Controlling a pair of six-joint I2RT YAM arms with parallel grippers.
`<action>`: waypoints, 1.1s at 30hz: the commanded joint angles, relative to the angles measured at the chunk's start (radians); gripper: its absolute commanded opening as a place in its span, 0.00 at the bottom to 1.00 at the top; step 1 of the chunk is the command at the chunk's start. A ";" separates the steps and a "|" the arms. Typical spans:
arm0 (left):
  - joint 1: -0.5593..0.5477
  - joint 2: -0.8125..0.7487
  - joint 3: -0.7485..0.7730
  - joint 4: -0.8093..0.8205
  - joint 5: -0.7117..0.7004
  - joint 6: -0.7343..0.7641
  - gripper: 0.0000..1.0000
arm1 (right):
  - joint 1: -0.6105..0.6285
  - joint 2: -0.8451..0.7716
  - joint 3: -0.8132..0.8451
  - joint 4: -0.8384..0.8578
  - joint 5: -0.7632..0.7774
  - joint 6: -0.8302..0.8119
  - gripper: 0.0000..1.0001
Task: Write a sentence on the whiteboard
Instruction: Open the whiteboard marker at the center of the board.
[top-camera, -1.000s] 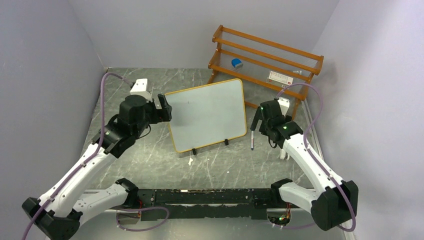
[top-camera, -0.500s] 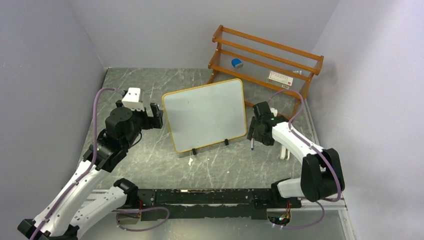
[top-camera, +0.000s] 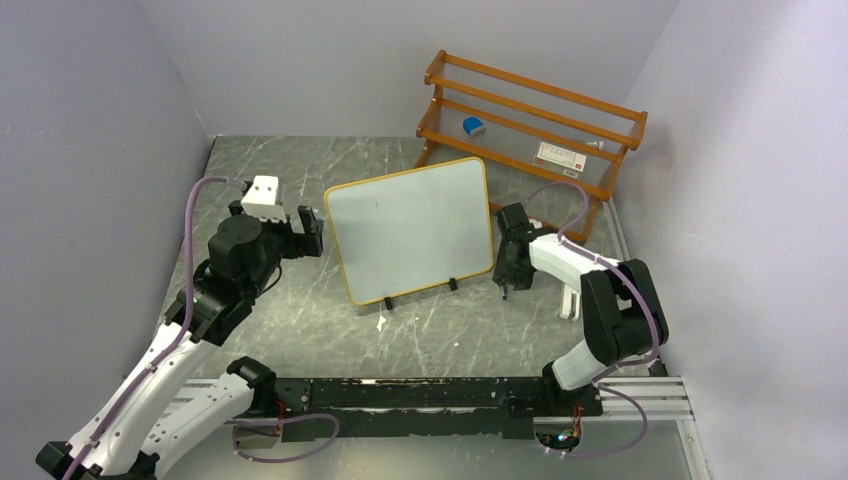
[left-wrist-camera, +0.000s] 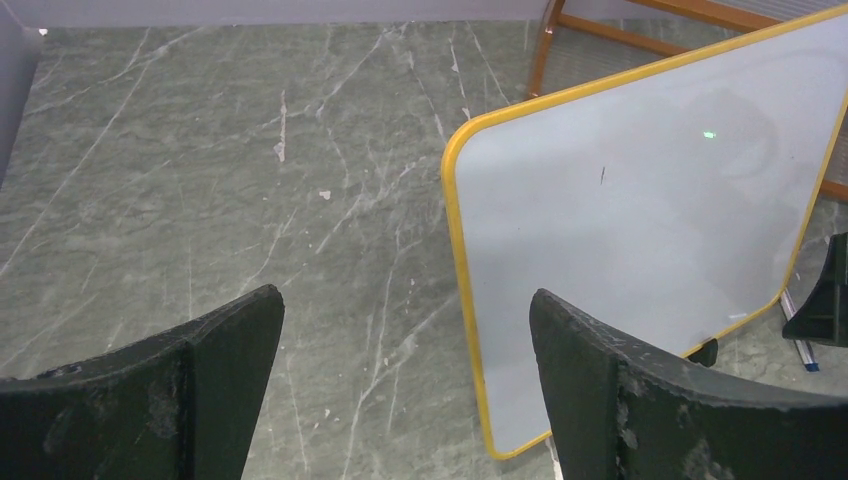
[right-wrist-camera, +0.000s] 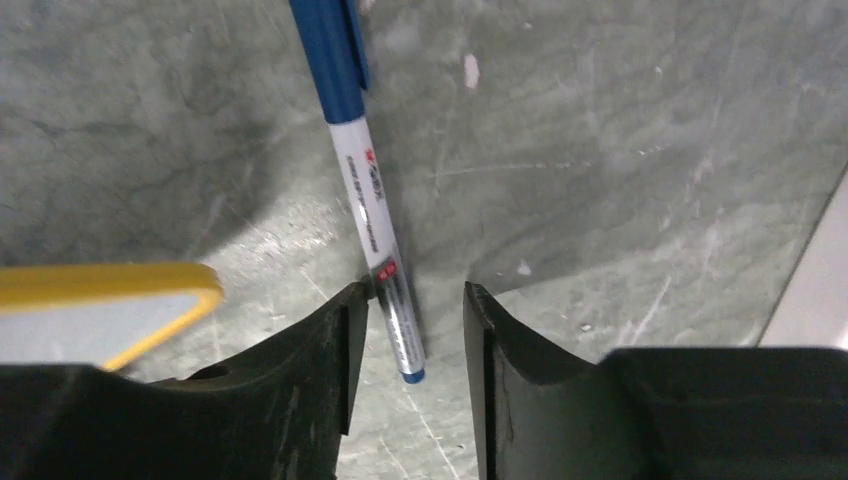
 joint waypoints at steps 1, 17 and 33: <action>0.016 -0.005 -0.009 0.030 0.000 0.015 0.96 | -0.006 0.054 0.021 0.059 0.013 -0.020 0.42; 0.028 0.023 -0.016 0.053 0.129 0.018 0.95 | -0.043 -0.042 -0.030 0.029 0.121 -0.019 0.07; 0.029 0.104 0.048 0.063 0.438 -0.094 0.95 | 0.237 -0.406 0.014 0.002 0.216 -0.066 0.00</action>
